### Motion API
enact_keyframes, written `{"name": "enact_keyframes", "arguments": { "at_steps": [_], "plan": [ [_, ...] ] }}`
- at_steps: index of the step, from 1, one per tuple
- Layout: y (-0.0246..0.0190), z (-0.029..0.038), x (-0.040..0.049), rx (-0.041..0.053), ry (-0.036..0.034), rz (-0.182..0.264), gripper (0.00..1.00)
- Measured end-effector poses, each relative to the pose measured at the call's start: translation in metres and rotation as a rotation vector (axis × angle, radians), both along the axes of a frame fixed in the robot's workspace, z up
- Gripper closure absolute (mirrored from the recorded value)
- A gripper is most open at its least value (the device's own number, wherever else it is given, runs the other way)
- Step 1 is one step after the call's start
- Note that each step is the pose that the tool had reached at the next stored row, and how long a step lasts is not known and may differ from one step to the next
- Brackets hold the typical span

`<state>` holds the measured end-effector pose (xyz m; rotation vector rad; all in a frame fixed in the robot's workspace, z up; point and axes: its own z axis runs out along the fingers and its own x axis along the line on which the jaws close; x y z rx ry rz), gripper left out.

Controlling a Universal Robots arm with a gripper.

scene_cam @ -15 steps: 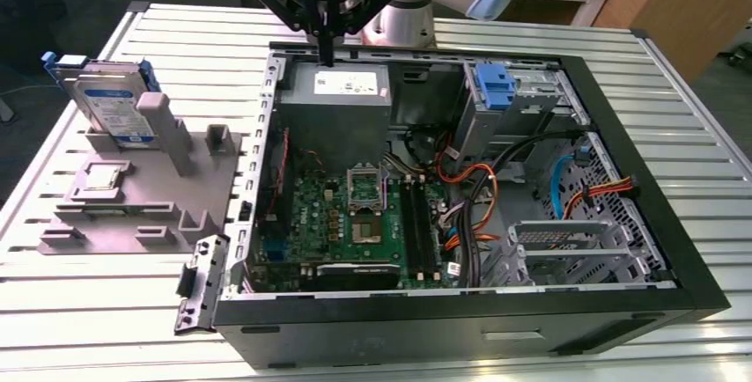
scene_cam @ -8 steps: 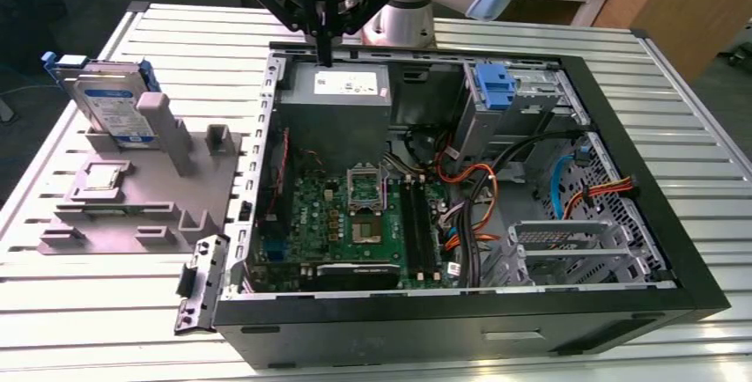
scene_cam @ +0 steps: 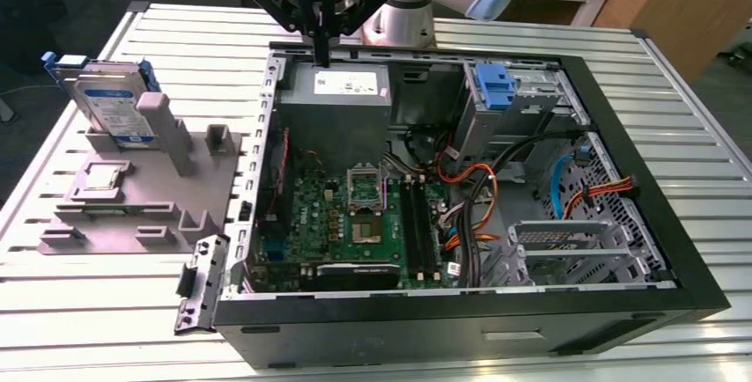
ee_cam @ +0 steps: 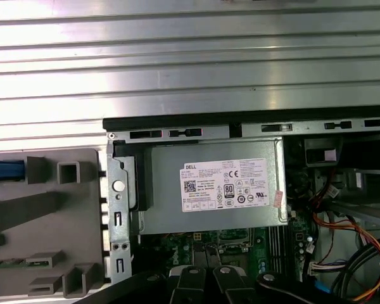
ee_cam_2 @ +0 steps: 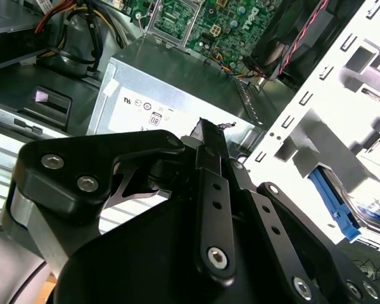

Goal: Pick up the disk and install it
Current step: 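Reach for the disk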

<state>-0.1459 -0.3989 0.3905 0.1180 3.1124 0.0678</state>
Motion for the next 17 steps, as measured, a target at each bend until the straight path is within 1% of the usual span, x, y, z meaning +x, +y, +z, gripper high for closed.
{"name": "enact_keyframes", "arguments": {
  "at_steps": [17],
  "plan": [
    [0.0000, -0.0006, -0.0033, -0.0001, 0.0001, 0.000, 0.90]
  ]
}}
